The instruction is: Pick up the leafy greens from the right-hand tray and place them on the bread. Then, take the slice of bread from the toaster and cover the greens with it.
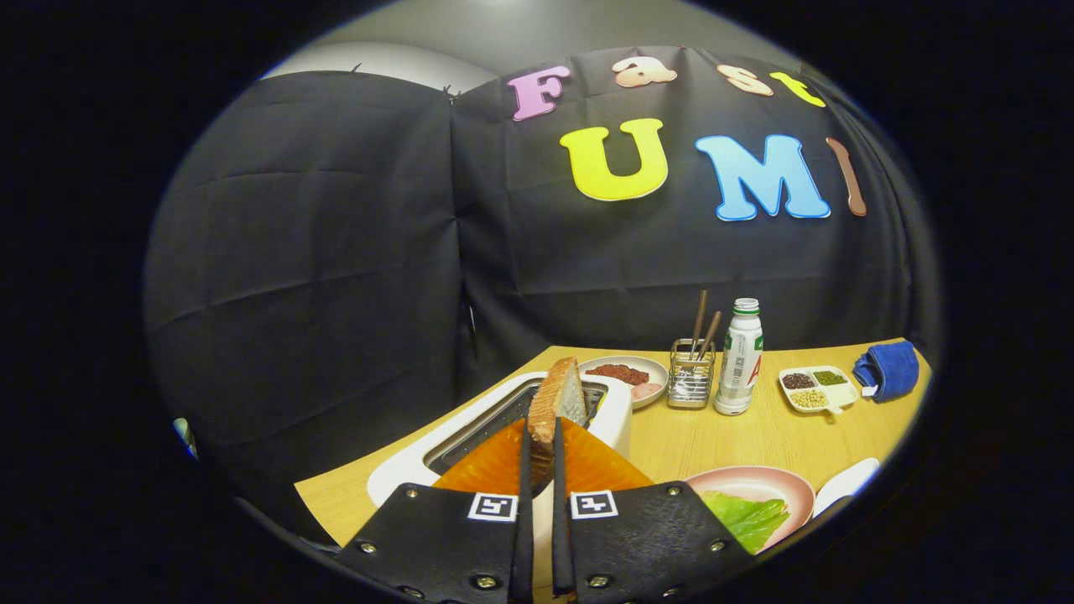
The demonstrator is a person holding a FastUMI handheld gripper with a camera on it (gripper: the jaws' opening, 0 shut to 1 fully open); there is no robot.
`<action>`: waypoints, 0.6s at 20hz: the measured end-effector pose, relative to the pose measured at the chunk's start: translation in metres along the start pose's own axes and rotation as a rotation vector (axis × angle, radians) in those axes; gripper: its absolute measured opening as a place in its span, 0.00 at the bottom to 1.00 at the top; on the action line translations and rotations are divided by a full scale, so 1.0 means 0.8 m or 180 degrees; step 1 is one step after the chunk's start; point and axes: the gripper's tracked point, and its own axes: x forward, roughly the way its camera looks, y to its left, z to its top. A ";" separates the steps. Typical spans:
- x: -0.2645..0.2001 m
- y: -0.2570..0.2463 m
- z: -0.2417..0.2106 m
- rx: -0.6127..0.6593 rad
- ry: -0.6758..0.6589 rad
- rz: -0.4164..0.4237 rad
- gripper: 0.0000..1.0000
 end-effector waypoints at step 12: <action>-0.051 -0.008 0.065 0.0286 -0.0287 0.0168 0.09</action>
